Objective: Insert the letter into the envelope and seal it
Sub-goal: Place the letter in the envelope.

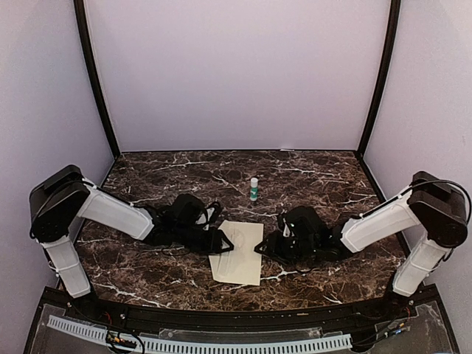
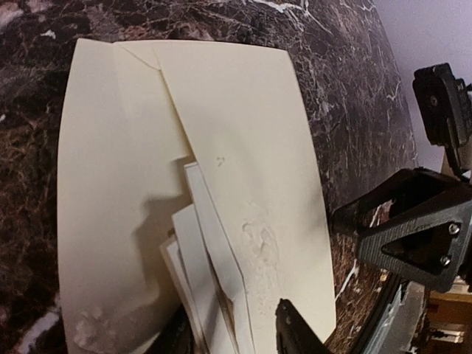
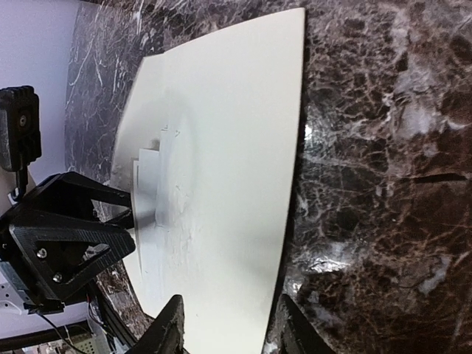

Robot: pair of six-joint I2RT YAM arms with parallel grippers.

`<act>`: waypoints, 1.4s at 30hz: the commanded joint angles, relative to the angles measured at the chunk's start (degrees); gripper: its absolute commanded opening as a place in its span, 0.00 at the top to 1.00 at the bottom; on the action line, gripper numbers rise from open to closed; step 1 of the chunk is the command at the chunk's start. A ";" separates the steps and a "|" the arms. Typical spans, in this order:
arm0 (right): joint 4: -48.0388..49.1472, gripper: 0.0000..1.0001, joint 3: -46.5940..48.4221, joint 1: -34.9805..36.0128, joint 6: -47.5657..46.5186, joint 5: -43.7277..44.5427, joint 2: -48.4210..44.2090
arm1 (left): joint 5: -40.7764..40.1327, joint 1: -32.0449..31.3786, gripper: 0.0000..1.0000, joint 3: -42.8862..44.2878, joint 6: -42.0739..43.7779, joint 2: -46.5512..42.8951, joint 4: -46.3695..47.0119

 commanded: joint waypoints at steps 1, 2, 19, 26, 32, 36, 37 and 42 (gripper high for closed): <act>-8.04 0.57 1.51 0.35 -2.34 5.21 -4.78 | -4.02 -0.13 0.56 1.54 3.88 -5.53 -9.01; -9.56 0.55 1.51 0.37 -2.56 6.05 -5.86 | -4.74 -0.20 0.53 1.82 4.51 -5.98 -9.85; -14.88 0.47 4.31 1.38 -6.74 3.56 -6.50 | -4.41 -0.47 0.50 2.14 4.88 -6.58 -12.76; -13.84 0.54 7.73 2.21 -7.37 2.76 -1.47 | -4.73 -0.46 0.58 2.13 4.89 -4.45 -12.97; -13.74 0.56 8.88 2.26 -7.64 2.59 0.28 | -4.16 -0.50 0.64 1.98 4.80 -3.72 -12.23; -13.65 0.58 9.22 2.30 -7.72 2.43 1.25 | -3.77 -0.53 0.66 2.03 4.67 -3.16 -11.84; -13.59 0.58 9.29 2.30 -7.65 2.39 1.47 | -3.60 -0.60 0.66 2.08 4.62 -2.93 -11.79; -13.48 0.60 9.56 2.39 -7.68 2.21 2.19 | -2.90 -0.95 0.70 2.02 4.17 -2.30 -10.95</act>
